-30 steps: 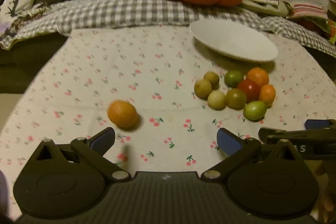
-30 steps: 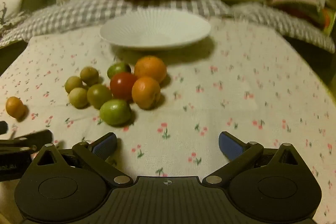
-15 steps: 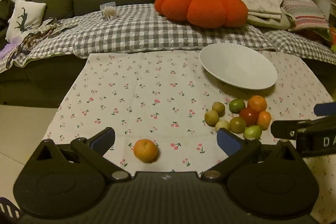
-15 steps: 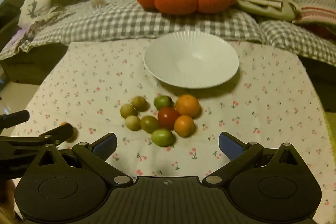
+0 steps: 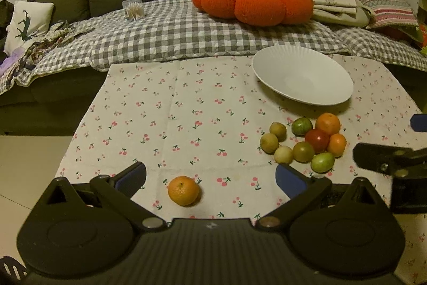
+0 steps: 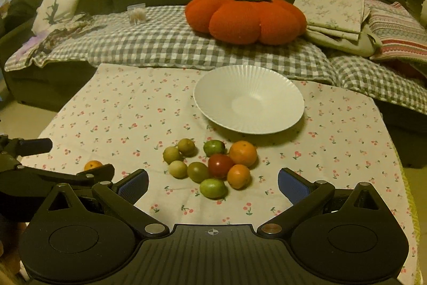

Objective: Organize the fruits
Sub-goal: 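Move both tools toward the fruit cluster beside the white plate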

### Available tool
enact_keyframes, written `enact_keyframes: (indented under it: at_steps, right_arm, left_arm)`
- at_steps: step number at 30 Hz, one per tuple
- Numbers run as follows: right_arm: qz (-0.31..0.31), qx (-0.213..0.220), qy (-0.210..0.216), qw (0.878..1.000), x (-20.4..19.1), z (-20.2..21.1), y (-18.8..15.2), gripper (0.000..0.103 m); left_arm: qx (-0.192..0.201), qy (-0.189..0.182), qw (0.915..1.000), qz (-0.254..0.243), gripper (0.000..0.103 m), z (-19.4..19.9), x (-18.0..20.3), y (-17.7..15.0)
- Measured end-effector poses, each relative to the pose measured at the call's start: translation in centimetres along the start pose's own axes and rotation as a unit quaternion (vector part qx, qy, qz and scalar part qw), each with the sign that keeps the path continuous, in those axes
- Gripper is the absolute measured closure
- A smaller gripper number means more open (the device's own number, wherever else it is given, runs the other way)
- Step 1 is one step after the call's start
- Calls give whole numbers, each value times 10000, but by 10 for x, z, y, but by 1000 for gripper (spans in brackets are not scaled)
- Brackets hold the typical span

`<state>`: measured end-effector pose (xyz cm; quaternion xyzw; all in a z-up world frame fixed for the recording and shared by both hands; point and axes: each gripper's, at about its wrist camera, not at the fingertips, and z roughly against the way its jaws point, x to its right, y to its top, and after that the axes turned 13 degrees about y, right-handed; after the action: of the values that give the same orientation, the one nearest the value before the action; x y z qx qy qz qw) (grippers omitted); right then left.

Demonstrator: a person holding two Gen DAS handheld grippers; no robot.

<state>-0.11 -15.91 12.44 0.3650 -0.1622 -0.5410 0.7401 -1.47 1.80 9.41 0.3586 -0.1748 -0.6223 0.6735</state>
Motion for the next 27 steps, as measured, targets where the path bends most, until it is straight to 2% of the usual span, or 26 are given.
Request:
enact_keyframes:
  at_steps: [15, 21, 27]
  right_arm:
    - [-377, -53, -239, 9990, 12, -3, -9, 0]
    - [-354, -86, -262, 9990, 13, -7, -11, 0]
    - [-305, -116, -344, 9989, 12, -13, -13, 0]
  left_arm:
    - [-166, 0, 9998, -85, 1, -13, -1, 1]
    - [-172, -165, 9997, -90, 1, -17, -1, 1]
    - [-261, -178, 9995, -73, 1, -22, -2, 1]
